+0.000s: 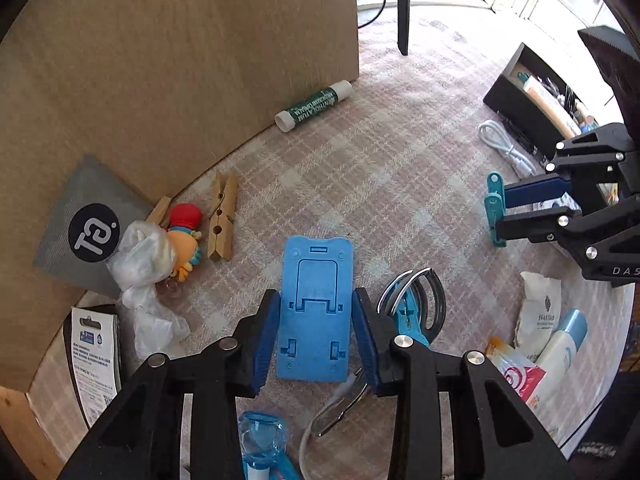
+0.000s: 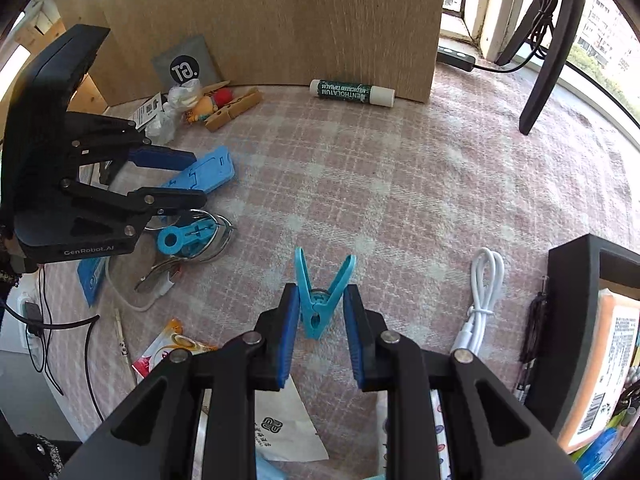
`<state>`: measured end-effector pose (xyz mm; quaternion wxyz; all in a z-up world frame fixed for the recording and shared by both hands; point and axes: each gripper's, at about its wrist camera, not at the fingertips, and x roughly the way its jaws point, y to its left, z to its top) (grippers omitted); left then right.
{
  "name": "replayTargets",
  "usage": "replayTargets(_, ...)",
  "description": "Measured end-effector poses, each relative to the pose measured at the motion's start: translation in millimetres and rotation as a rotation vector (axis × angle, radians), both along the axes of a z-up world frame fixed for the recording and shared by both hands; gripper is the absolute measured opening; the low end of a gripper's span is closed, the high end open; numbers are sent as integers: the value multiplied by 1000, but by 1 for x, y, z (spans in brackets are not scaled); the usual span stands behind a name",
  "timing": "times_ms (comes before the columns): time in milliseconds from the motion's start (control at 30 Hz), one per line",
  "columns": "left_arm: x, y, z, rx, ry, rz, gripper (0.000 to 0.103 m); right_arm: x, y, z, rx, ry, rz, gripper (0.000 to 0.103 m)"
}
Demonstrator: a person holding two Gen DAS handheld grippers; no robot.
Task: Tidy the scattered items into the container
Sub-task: 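Carry the phone stand and clothespin into the black tray and release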
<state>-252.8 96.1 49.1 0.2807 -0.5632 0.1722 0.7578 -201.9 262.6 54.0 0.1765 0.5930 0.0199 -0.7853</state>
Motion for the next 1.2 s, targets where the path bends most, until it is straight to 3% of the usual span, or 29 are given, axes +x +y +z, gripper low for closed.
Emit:
replayTargets(100, 3, -4, 23, 40, 21, 46, 35, 4, 4, 12, -19, 24, -13, 22)
replayTargets(267, 23, 19, 66, 106, 107, 33, 35, 13, 26, 38, -60, 76, -68, 22)
replayTargets(467, 67, 92, 102, 224, 172, -64, 35, 30, 93, 69, -50, 159, -203, 22)
replayTargets(700, 118, 191, 126, 364, 152, -213, 35, 71, 209, 97, 4, 217, -441, 22)
replayTargets(900, 150, 270, 121, 386, 116, -309, 35, 114, 308, 106, 33, 216, -630, 22)
replayTargets(967, 158, 292, 123, 373, 137, -335, 35, 121, 333, 108, 41, 211, -667, 22)
replayTargets(1200, 139, 348, 132, 351, 191, -328, 35, 113, 361, 116, 57, 226, -679, 22)
